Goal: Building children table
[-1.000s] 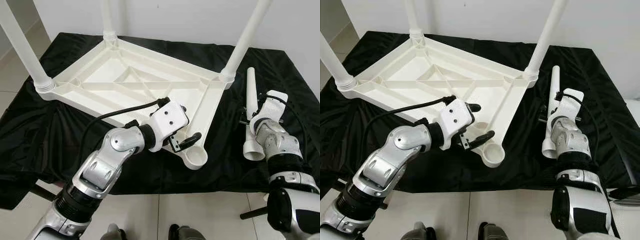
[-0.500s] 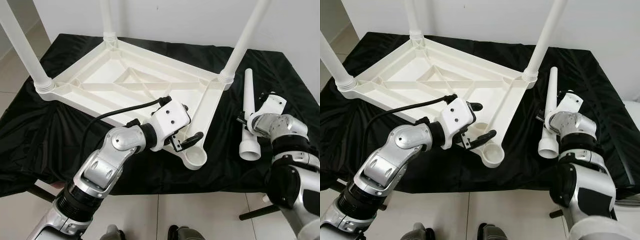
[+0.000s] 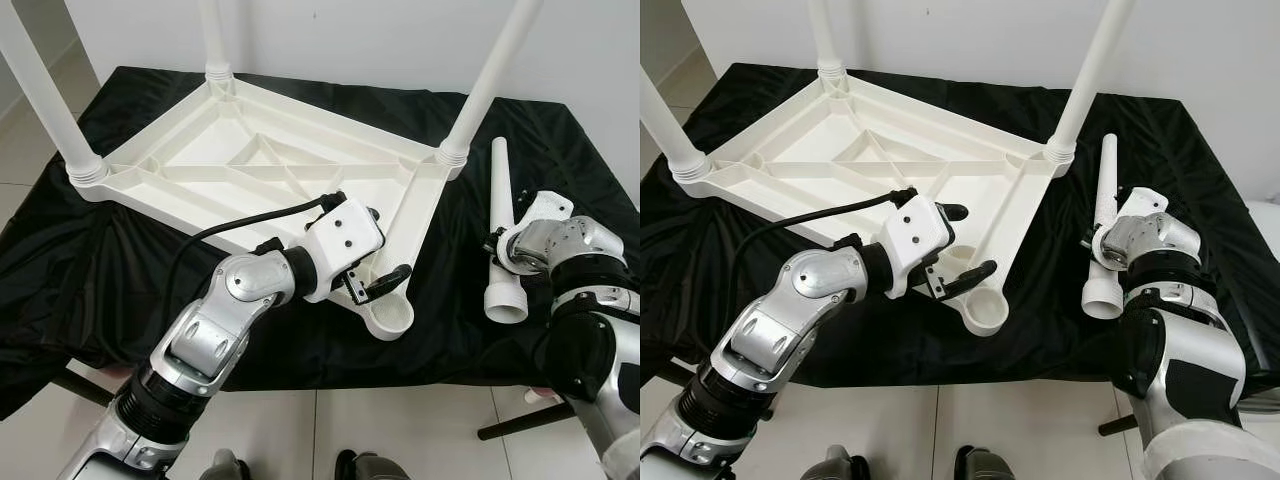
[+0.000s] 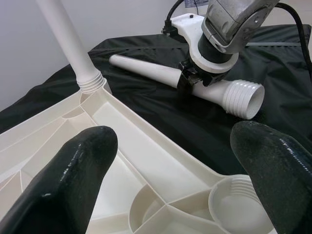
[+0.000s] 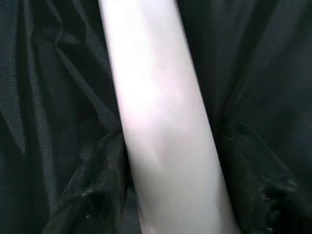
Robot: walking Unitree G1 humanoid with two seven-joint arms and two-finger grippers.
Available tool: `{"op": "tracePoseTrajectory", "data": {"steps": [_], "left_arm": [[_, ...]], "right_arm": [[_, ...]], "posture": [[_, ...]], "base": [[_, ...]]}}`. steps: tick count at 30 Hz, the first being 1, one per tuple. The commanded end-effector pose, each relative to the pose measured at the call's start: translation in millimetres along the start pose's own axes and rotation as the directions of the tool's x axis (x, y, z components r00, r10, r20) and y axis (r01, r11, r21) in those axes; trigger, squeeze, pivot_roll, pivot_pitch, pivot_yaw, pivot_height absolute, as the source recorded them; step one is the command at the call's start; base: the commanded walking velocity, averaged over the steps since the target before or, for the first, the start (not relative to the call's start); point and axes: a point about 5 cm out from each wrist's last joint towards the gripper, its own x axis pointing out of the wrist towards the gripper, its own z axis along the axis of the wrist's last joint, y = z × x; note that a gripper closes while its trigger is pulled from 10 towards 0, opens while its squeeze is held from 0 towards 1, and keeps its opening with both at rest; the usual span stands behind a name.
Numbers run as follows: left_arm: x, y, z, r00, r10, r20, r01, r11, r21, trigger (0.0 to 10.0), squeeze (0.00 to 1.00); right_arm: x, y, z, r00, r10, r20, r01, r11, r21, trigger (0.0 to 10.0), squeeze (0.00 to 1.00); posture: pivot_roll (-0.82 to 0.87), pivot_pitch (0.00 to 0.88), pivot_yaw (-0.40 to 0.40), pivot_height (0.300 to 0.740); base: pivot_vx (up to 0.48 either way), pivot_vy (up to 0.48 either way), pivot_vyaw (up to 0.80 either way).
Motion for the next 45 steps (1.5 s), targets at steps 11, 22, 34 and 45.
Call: {"op": "tracePoseTrajectory", "data": {"steps": [11, 22, 34, 45], "left_arm": [[0.7, 5.2, 6, 1.0, 0.021, 0.013, -0.022, 0.999, 0.026, 10.0, 0.0], [-2.4, 21.9, 6, 0.998, 0.061, 0.011, -0.061, 0.998, 0.028, 10.0, 0.0], [-20.6, 70.2, 6, 0.966, 0.257, 0.021, -0.256, 0.966, -0.028, 10.0, 0.0], [-31.9, 94.5, -2, 0.885, 0.465, 0.006, -0.458, 0.872, -0.173, 10.0, 0.0]], "right_arm": [[6.2, -3.6, -14, 0.995, -0.016, -0.094, 0.019, 0.999, 0.033, 0.0, 0.0], [-4.2, 7.4, 19, 0.992, 0.071, 0.101, -0.081, 0.992, 0.095, 10.0, 0.0], [-18.7, 18.4, 48, 0.903, 0.131, 0.41, -0.174, 0.982, 0.069, 10.0, 0.0], [-15.2, 18.7, 35, 0.805, 0.232, 0.546, -0.34, 0.934, 0.106, 10.0, 0.0]], "posture": [[-0.05, 0.127, -0.045, 0.74], [-0.03, 0.123, -0.047, 0.74], [-0.02, 0.1, -0.052, 0.74], [-0.02, 0.073, -0.055, 0.74]], "base": [[0.0, 0.0, 0.0], [0.0, 0.0, 0.0], [0.0, 0.0, 0.0], [0.0, 0.0, 0.0]]}}
